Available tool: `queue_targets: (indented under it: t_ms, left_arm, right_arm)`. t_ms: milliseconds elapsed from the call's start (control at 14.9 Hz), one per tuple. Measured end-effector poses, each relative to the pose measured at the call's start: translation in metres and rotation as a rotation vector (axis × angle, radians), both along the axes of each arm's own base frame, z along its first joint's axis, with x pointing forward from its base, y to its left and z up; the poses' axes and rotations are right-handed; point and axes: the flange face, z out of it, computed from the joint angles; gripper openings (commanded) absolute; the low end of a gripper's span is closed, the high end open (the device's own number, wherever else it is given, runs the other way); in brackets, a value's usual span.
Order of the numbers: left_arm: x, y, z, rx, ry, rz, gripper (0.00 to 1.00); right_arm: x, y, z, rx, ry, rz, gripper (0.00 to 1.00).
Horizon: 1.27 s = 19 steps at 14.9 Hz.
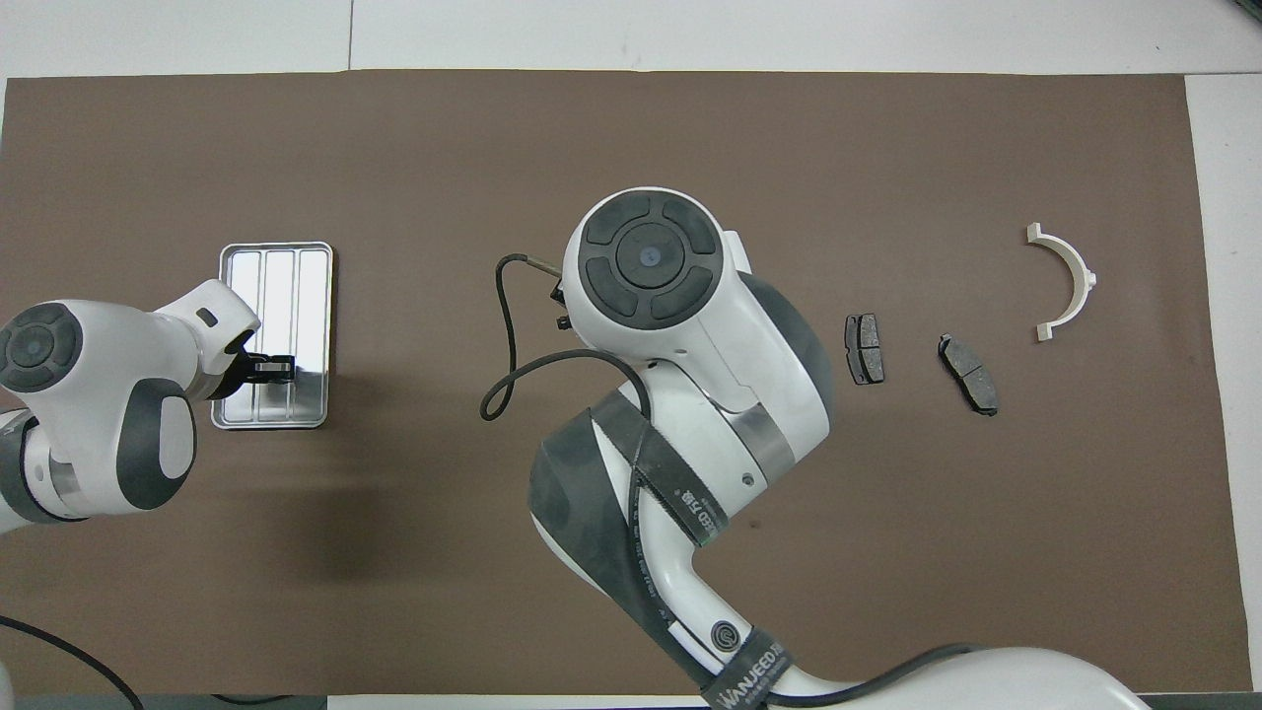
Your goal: Pick bearing gear from pile to tray
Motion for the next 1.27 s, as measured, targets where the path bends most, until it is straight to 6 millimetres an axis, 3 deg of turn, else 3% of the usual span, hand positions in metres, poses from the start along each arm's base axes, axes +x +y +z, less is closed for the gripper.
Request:
queue_targets:
  t_ms: [67,134,669,1004,1272]
  left_arm:
    - [0.000,0.000,-0.001,0.000,0.001,0.001,0.69]
    - [0.000,0.001,-0.001,0.000,0.001,0.001,0.73]
    - [0.000,0.002,-0.001,0.000,0.001,0.003,0.76]
    - [0.015,0.000,0.019,0.000,-0.026,0.000,0.80]
    - [0.026,-0.002,0.036,-0.003,-0.044,0.023,0.80]
  right_arm:
    - [-0.001,0.006,-0.008,0.001,0.001,-0.002,0.00]
    - [-0.003,0.010,-0.015,0.004,-0.001,-0.006,0.00]
    - [-0.011,0.027,-0.057,-0.004,0.014,-0.011,0.00]
    - [-0.025,0.067,-0.126,-0.040,-0.001,-0.037,0.00]
    - [-0.025,0.075,-0.166,-0.046,0.010,-0.049,0.00]
